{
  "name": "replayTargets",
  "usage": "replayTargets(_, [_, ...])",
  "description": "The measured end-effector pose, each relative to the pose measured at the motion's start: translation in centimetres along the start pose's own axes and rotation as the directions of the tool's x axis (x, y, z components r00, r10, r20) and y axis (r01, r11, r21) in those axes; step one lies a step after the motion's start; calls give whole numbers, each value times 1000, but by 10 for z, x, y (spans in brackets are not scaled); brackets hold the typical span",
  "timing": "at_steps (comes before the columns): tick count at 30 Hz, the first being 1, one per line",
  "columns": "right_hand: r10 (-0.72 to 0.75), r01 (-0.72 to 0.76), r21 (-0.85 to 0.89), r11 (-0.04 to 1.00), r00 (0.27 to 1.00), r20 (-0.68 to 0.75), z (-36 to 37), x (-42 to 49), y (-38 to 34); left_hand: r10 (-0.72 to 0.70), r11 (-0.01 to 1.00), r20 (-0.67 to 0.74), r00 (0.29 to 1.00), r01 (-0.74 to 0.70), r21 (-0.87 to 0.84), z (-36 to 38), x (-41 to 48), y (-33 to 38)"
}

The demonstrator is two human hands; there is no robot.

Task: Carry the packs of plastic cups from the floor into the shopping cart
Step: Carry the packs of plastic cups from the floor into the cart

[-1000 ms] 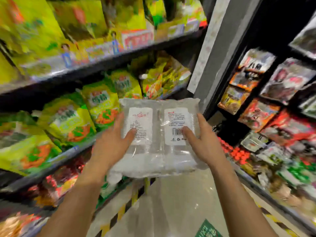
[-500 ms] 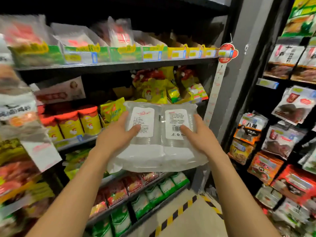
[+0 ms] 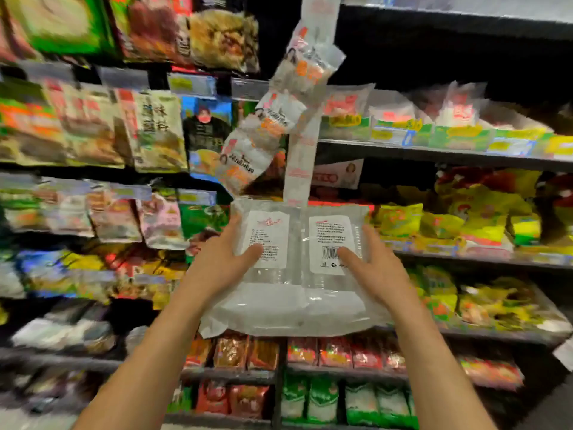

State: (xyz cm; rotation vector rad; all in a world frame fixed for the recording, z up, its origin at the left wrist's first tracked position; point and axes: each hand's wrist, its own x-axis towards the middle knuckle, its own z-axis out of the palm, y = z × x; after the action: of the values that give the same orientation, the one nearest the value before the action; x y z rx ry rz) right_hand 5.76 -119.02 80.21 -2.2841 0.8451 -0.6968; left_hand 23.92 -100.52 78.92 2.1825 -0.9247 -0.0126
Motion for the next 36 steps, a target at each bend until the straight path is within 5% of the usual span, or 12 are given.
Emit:
replayTargets(15, [-405,338,259,905,870,282,302,-121,-379,-329,920,-347,878,381,90,-374,-191,-302])
replayTargets(20, [-527,412,343,844,757,388,385,-170,-495,-436,833,-539,720,550,61,-472,-270,-366])
replayTargets(30, [-715,482,527,700,467,521,556,-290,-680,-550,641,-708,443,768,-17,-613,-429,-483])
replayTargets(36, [-800,474,653,590,239,550,678,-377,-802,-576,465,-787,219,880,-95,-698,-516,-572])
